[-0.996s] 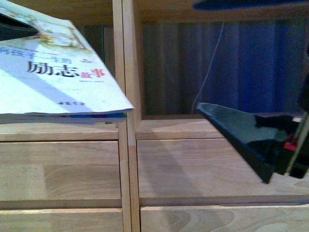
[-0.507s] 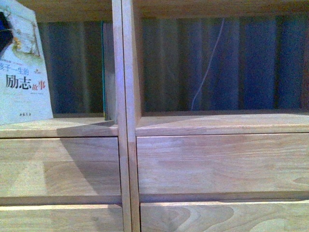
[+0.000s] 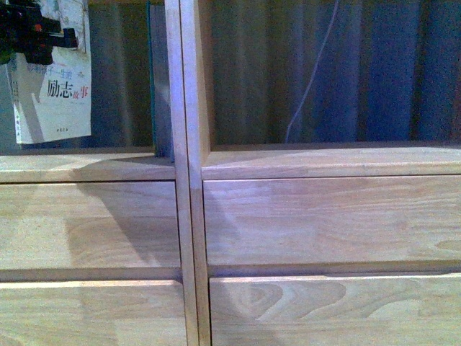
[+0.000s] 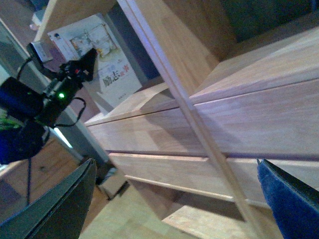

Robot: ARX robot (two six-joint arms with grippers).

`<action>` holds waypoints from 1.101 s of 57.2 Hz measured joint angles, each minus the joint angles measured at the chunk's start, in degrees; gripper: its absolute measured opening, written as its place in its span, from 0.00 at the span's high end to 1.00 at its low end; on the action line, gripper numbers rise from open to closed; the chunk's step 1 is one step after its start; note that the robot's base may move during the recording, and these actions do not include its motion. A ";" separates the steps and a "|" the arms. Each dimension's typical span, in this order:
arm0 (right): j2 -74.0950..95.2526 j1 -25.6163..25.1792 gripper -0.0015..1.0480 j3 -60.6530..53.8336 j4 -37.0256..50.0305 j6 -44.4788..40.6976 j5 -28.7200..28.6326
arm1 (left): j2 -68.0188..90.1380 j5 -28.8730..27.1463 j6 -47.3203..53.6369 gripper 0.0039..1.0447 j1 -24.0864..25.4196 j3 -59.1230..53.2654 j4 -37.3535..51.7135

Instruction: Organize books on shelf

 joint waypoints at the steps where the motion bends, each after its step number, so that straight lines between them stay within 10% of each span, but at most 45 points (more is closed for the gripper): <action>1: 0.00 0.00 0.07 0.00 -0.04 -0.77 0.07 | 0.20 0.15 0.22 0.84 0.00 0.24 0.00; 63: -0.02 0.04 0.07 0.00 -0.11 -3.58 0.07 | 25.51 1.09 5.49 0.84 -4.57 30.38 -7.52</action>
